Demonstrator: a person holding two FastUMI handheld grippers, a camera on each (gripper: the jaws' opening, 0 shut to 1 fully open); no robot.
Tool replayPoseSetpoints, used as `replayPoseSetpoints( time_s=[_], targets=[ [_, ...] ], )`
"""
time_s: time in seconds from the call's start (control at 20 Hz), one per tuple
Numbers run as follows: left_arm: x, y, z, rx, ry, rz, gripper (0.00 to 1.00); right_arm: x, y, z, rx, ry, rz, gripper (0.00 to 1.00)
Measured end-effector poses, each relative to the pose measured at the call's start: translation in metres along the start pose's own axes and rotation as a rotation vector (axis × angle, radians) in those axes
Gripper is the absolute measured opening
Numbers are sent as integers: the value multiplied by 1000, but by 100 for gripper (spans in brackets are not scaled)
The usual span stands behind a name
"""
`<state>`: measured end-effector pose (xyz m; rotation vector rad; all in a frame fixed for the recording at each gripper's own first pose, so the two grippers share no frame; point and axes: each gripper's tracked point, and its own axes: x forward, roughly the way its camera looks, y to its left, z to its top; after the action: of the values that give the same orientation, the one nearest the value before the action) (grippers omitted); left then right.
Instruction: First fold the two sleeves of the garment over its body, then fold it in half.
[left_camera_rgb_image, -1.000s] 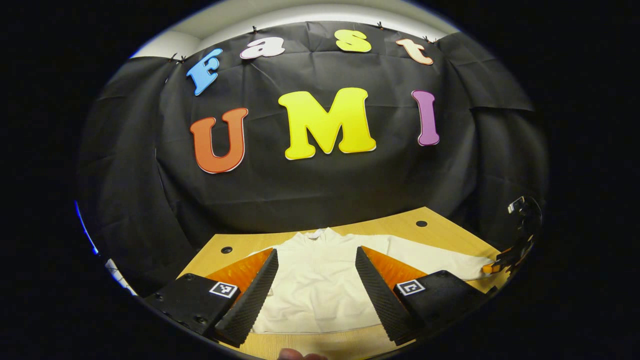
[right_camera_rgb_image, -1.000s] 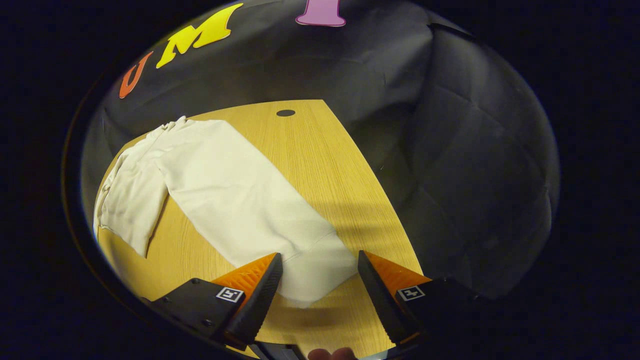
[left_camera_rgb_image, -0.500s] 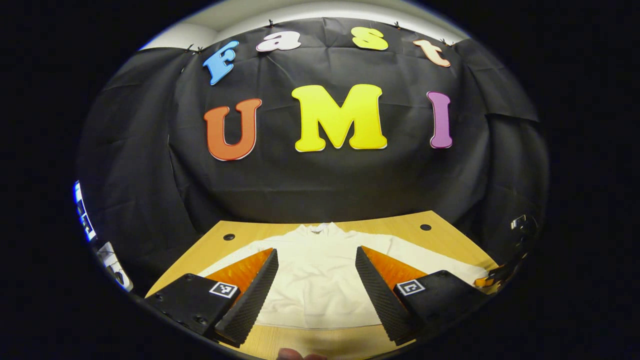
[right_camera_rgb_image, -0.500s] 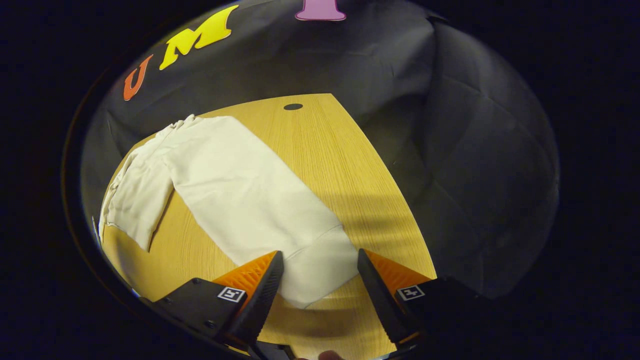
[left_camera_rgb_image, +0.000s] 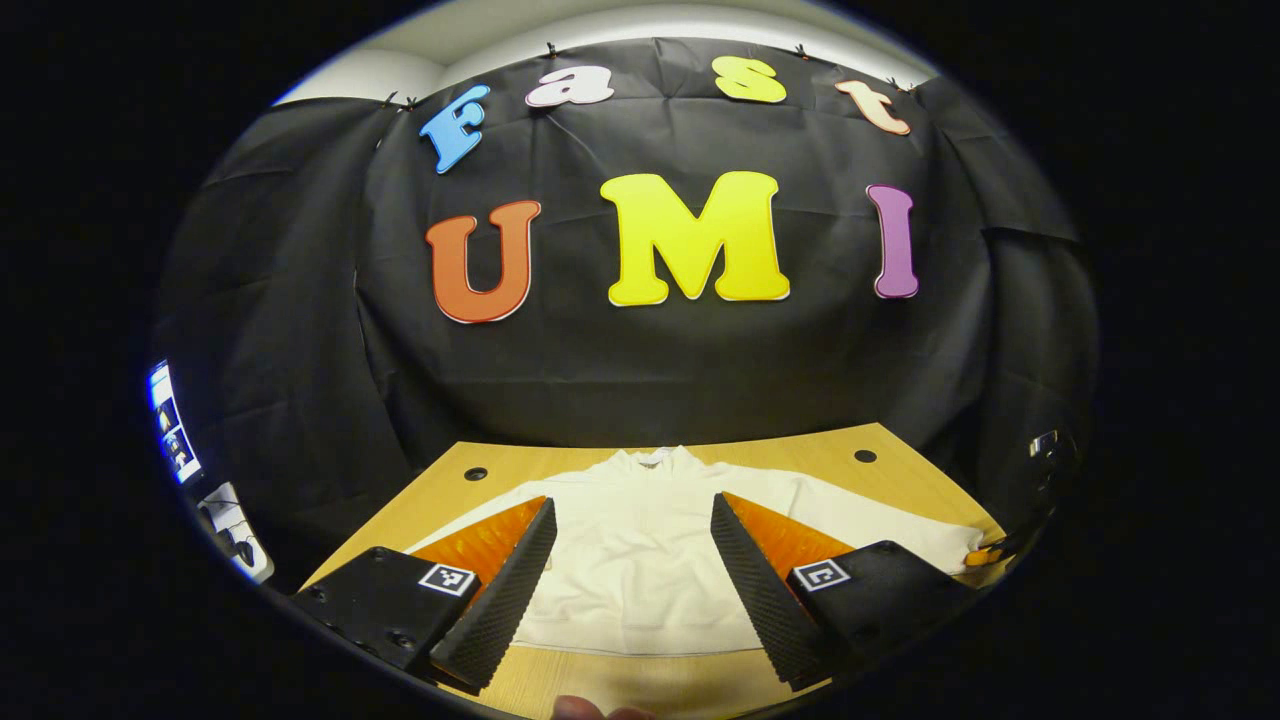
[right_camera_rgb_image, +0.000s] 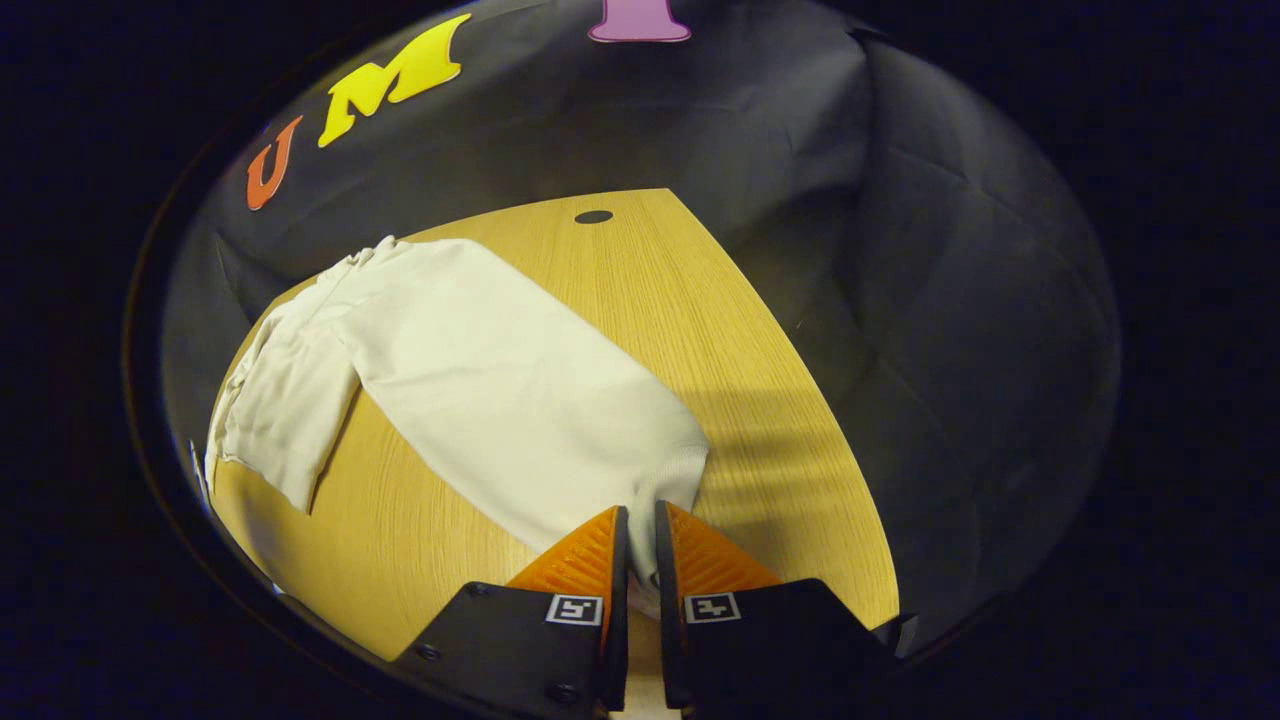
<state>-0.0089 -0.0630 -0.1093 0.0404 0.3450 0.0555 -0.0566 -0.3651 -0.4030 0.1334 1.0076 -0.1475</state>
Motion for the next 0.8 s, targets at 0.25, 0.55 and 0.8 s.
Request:
replayPoseSetpoints(
  time_s=[0.25,0.55,0.8],
  targets=[
    [0,19,7,11,-20,4,99,-7,-2,15,112,-31,-46,2],
    [1,37,13,14,-52,-6,99,-41,21,66,120,-135,-36,2],
    [7,58,9,-9,-53,-8,99,-79,70,144,57,-250,6,2]
  ],
)
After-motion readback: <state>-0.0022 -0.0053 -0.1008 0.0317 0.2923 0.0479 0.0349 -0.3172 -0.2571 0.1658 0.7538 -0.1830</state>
